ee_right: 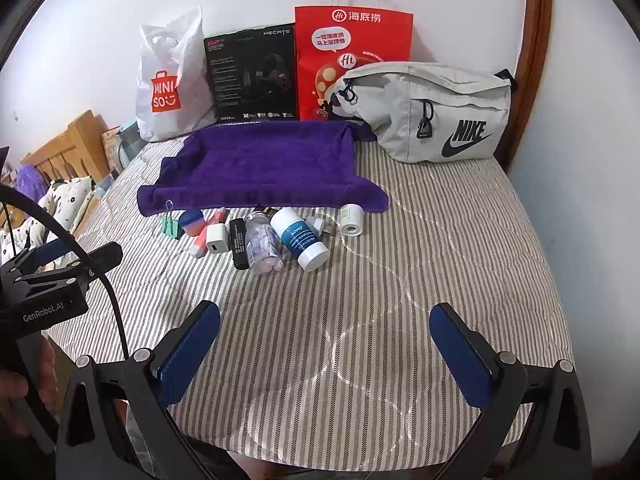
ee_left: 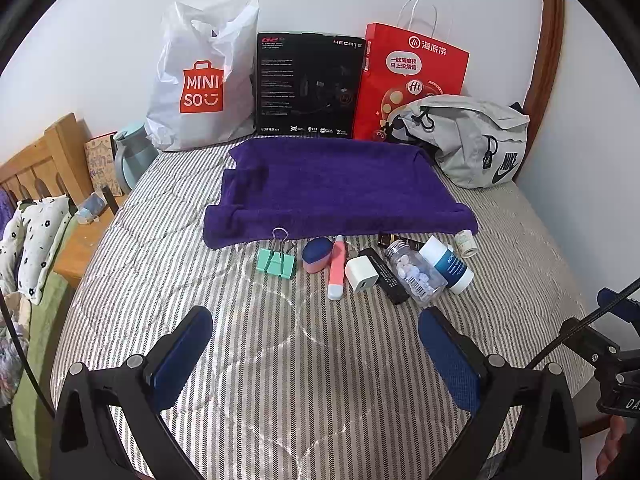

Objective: Organize rigid objects

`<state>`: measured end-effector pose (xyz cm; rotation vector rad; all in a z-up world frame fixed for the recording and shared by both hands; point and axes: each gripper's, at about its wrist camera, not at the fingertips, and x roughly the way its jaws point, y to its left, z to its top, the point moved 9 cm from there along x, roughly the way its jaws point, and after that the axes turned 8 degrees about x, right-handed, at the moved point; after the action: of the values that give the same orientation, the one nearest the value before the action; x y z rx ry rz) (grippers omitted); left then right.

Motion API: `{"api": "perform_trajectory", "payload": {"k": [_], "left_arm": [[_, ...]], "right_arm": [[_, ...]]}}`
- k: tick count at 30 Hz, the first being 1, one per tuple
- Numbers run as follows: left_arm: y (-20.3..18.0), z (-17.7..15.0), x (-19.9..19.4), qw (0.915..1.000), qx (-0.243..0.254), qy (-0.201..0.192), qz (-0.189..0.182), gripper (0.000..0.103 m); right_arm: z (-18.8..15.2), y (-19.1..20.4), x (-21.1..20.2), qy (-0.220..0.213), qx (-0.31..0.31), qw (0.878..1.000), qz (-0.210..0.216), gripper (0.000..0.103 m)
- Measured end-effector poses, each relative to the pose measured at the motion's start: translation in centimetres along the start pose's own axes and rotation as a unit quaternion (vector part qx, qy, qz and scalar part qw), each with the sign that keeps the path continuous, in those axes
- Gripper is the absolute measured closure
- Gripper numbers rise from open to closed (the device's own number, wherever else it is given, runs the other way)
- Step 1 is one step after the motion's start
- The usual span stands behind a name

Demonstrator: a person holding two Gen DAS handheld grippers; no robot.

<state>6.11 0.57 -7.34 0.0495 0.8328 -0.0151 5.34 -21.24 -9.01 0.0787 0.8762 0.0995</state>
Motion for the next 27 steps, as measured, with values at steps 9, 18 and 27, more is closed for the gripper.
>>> {"api": "perform_trajectory", "payload": {"k": [9,18,27], "left_arm": [[0.0,0.1,0.0,1.0000,-0.001,0.000,-0.001,0.000],[0.4,0.1,0.0,1.0000,-0.001,0.000,0.002,0.000],[1.5,0.1,1.8,0.9996,0.005,0.009,0.026,0.000]], "right_arm": [[0.0,0.0,0.0,0.000,0.001,1.000,-0.001,0.000],[0.0,0.0,0.1,0.002,-0.002,1.000,0.001,0.000],[0.0,-0.4,1.8,0.017,-0.001,1.000,0.003,0.000]]}}
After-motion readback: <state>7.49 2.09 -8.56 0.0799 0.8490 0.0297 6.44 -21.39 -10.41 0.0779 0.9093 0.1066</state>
